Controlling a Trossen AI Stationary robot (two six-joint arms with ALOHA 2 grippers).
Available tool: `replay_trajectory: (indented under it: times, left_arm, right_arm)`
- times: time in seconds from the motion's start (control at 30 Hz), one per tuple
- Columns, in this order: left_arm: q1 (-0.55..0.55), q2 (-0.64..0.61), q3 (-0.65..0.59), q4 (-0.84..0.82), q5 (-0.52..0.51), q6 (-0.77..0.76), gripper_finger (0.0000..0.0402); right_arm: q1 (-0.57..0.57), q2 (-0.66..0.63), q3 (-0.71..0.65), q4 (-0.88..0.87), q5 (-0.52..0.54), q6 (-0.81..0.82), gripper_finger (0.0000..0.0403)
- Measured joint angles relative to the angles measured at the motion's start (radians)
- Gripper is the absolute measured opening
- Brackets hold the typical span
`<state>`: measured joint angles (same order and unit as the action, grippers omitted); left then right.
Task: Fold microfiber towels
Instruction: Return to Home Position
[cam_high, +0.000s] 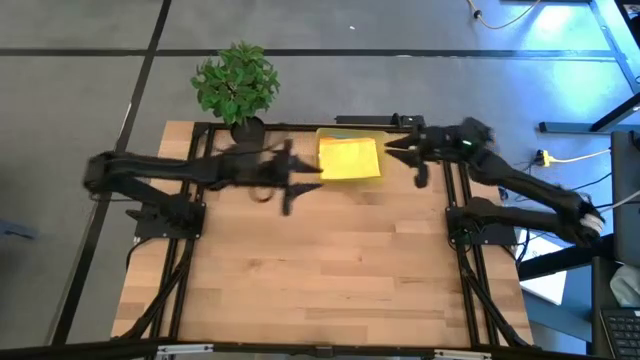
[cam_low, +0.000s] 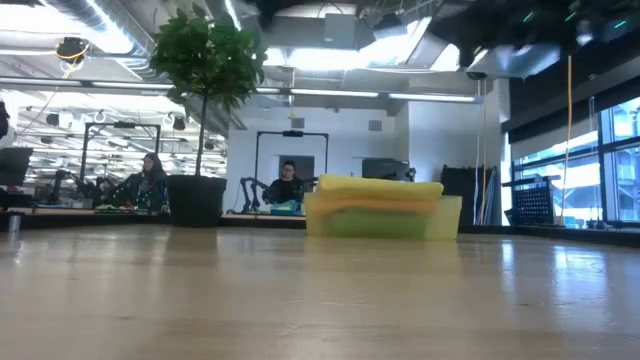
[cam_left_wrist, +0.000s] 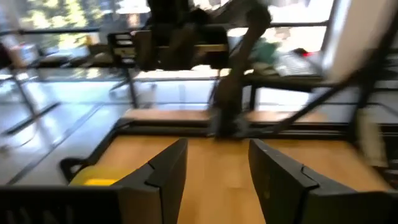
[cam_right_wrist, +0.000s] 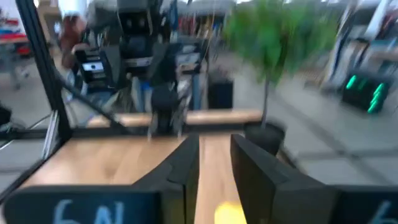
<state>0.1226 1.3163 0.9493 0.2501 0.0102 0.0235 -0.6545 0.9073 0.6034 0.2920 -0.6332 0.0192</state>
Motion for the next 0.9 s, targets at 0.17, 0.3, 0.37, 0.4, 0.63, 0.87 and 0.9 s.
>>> replay_trajectory:
  times: [0.17, 0.3, 0.37, 0.4, 0.63, 0.87, 0.9]
  left_arm:
    - [-0.117, -0.286, 0.000, -0.246, -0.036, 0.018, 0.0160]
    - [-0.175, -0.487, -0.102, -0.300, -0.122, 0.014, 0.0149]
    - [-0.179, -0.575, -0.183, -0.304, -0.130, 0.006, 0.0143]
    - [-0.179, -0.619, -0.228, -0.306, -0.135, 0.000, 0.0140]
    - [-0.177, -0.911, -0.539, -0.225, -0.178, -0.039, 0.0112]
    - [-0.177, -1.101, -0.754, -0.191, -0.182, -0.044, 0.0076]
    - [-0.177, -1.119, -0.772, -0.192, -0.182, -0.044, 0.0075]
  right_arm:
    - [0.025, -0.290, 0.000, -0.134, 0.088, -0.002, 0.0069]
    - [0.025, -0.469, 0.002, -0.340, 0.091, -0.052, 0.0054]
    - [0.025, -0.533, 0.001, -0.465, 0.118, -0.077, 0.0051]
    - [0.025, -0.560, 0.001, -0.519, 0.138, -0.087, 0.0050]
    - [0.025, -0.703, -0.059, -0.700, 0.188, -0.124, 0.0049]
    - [0.025, -0.822, -0.319, -0.413, 0.153, 0.082, 0.0049]
    - [0.025, -0.828, -0.358, -0.365, 0.157, 0.093, 0.0049]
